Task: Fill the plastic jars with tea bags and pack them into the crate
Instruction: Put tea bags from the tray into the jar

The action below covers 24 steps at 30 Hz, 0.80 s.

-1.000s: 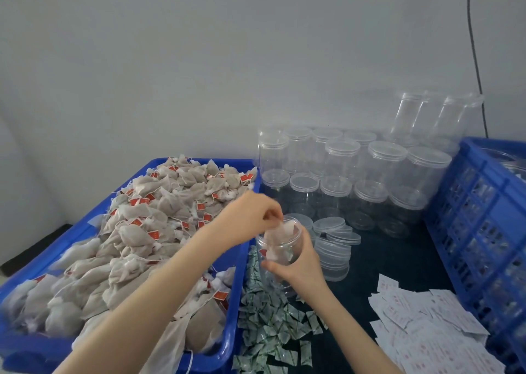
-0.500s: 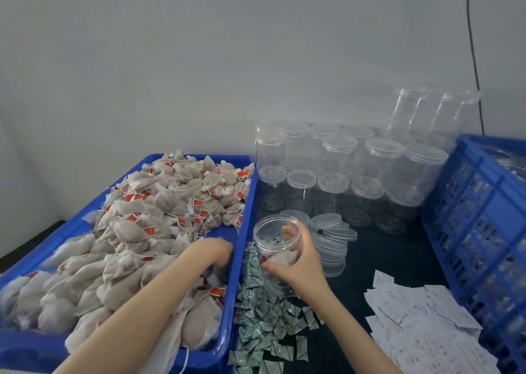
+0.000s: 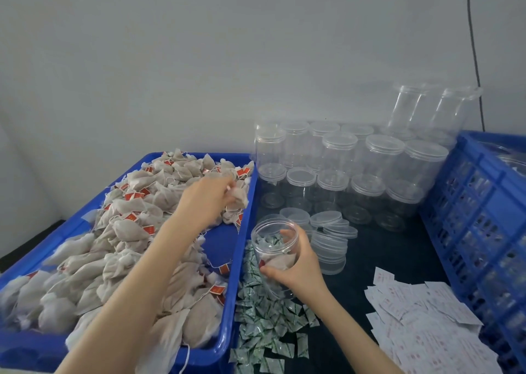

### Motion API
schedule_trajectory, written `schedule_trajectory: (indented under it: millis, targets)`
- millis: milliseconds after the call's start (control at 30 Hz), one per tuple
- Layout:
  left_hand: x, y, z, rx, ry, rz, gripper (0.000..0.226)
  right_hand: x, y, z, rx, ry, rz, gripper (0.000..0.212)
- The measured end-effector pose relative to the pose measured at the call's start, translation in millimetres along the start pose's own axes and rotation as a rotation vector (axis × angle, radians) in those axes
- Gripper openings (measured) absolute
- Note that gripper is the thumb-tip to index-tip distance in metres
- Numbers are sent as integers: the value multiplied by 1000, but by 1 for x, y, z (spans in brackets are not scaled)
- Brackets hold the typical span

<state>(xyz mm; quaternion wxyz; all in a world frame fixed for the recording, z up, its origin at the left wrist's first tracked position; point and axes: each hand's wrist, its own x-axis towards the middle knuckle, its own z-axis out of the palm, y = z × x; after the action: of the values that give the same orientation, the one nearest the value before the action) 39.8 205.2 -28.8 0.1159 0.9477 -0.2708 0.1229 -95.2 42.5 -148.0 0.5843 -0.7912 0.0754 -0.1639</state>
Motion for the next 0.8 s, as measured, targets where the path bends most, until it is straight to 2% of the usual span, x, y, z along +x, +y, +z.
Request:
schedule_trajectory:
  millis: [100,233,333,400,467,567,633,700,733,800]
  targets:
    - [-3,17,-30,-54,73,126,18,2,-2,0,14,-38,14,94]
    - [-9,45,-38,-25,52,216,12,4,-3,-1,43,-36,-5,91]
    - [-15,64,-17,-24,-158,310,5,4,-4,-2,74,-6,-9,84]
    - [-19,70,0,-133,-394,399,17,3,-2,-5,83,0,-9,87]
    - [-20,67,8,-225,-515,433,22,2,0,-8,62,-13,-11,94]
    - [-16,57,9,-304,-504,433,20,1,4,-11,29,-21,11,99]
    - [-11,47,9,-370,-415,391,17,1,5,-13,31,-6,22,96]
    - [-5,31,13,-285,-294,313,17,1,6,-14,40,13,30,95]
    - [-2,21,16,-139,-269,252,18,2,6,-14,45,15,34,95]
    - [0,0,27,267,-366,92,23,2,7,-15,44,3,36,97]
